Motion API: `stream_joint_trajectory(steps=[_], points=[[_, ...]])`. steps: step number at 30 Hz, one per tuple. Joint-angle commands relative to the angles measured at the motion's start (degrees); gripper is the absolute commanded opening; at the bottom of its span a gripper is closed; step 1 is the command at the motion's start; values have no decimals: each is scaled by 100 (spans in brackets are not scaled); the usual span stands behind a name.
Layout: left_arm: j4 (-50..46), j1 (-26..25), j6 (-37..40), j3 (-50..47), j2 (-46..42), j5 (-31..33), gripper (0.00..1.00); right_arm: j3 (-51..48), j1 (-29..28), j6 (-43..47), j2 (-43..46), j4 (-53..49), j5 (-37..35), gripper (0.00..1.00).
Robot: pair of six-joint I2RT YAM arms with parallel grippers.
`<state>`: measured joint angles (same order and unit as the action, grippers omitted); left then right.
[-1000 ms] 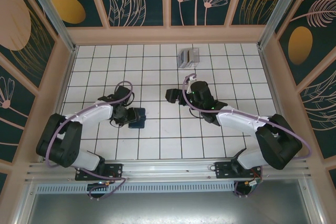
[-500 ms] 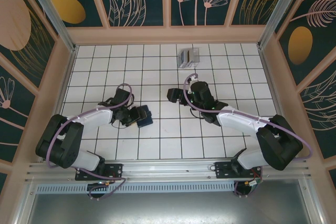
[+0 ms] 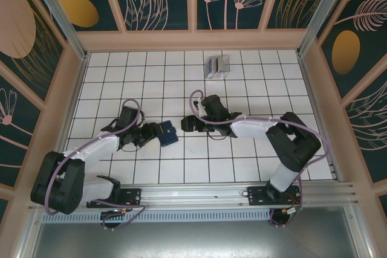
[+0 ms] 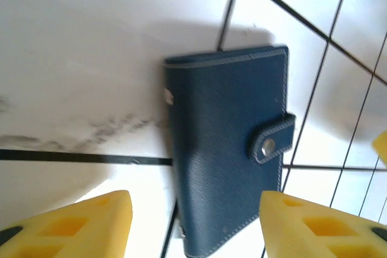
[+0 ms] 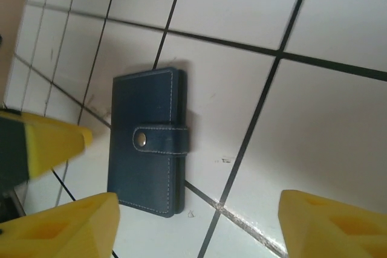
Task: Put the credit cards into the card holder
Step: Move the card holder to the center of the table, then pick up the card holder from the center of the table.
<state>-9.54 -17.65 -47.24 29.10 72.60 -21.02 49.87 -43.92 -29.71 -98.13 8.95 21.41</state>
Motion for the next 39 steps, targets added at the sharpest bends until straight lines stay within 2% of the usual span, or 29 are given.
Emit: stream_joint_trajectory(steps=[1,7,14,17,19,22,25,29,36,39], points=[[261,103,110,-128,15,-452,56,402,-84,145,-435,-344,586,62],[373,104,332,-106,271,-508,54,1008,-196,-109,-946,-665,935,45],[842,101,350,-66,582,-661,50,1714,-205,-200,-1432,-1215,1281,44],[798,97,430,29,688,-677,47,2083,-196,-162,-1748,-1725,1144,38],[616,98,520,96,717,-626,47,2391,-213,-28,-1928,-2150,1150,37],[611,96,582,76,768,-609,46,2434,-249,24,-1999,-2258,1143,37],[702,100,546,97,1069,-919,44,2403,-256,-59,-2004,-2241,1205,37],[1031,96,385,27,1428,-1298,36,2384,-256,-168,-2046,-2106,1328,38],[1549,95,151,172,1480,-1946,37,2212,-256,-425,-2002,-1713,1578,40],[1744,98,120,215,1503,-2227,29,2144,-266,-536,-1997,-1635,1507,39]])
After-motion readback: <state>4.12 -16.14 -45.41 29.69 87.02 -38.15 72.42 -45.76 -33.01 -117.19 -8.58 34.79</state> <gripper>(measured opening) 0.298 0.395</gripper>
